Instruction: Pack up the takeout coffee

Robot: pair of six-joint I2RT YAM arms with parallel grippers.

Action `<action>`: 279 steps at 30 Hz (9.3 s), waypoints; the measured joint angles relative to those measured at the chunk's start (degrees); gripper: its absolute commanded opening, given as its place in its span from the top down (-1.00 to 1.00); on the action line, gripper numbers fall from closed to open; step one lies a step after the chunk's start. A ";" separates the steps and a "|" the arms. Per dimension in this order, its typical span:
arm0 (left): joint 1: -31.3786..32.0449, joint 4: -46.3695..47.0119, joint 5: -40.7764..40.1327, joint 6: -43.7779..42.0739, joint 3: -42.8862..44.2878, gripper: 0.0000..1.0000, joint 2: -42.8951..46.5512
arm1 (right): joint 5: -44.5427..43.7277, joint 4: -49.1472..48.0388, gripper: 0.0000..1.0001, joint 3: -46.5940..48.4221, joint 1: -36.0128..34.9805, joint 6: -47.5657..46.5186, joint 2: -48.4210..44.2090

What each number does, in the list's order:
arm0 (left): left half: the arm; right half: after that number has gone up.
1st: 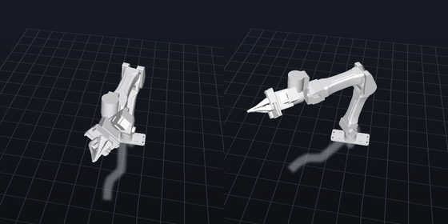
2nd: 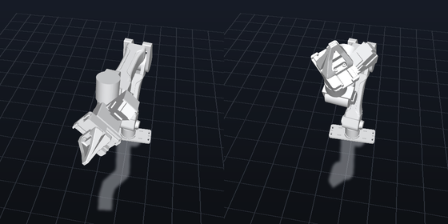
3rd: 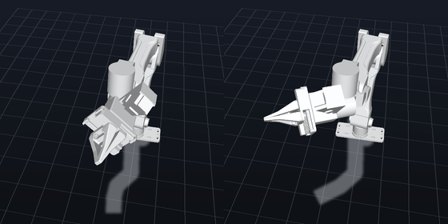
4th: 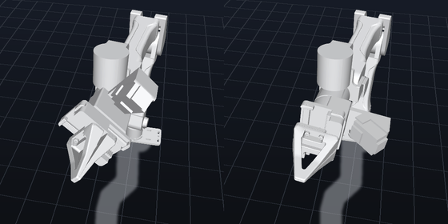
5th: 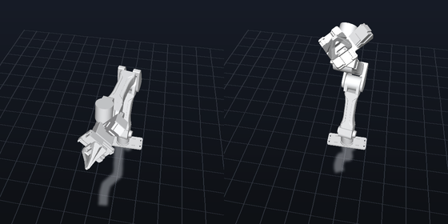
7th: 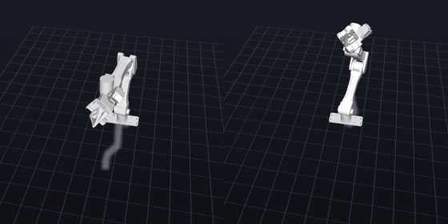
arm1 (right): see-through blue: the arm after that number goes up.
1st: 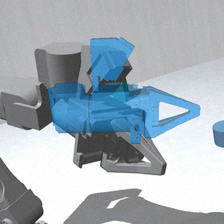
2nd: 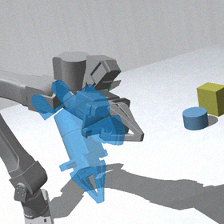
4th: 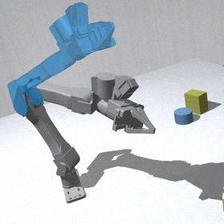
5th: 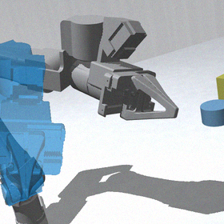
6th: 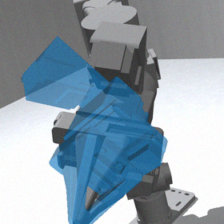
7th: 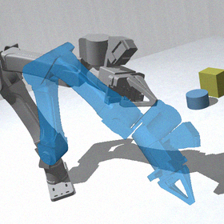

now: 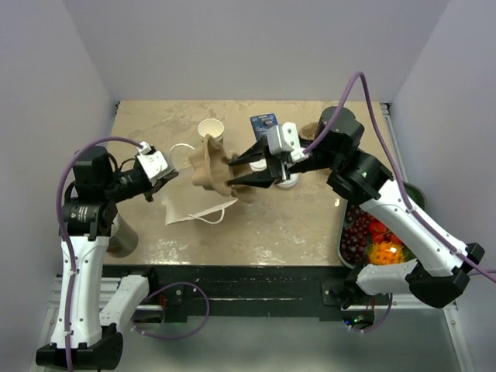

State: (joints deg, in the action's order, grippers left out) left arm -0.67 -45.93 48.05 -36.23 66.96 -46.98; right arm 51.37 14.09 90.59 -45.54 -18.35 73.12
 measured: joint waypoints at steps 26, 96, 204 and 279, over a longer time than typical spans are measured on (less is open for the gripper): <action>0.00 -4.42 1.31 1.55 0.44 1.00 0.85 | 7.67 -2.58 1.00 -3.69 -6.23 -15.91 8.59; 0.22 -2.64 6.82 21.24 -4.07 1.00 3.37 | -57.92 46.71 1.00 13.64 -26.86 -36.65 25.79; 0.20 3.04 5.73 29.16 0.63 -0.40 -9.22 | -44.37 43.50 -0.98 4.26 -9.92 -29.09 29.00; 12.41 23.10 14.34 32.96 28.04 1.00 -27.91 | -15.80 31.78 1.00 29.00 -4.22 -4.39 12.46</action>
State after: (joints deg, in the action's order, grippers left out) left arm 11.75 -22.83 62.39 -3.27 95.00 -74.89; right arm 35.57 45.87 119.59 -49.76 -22.74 85.58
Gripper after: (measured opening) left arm 0.028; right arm 0.015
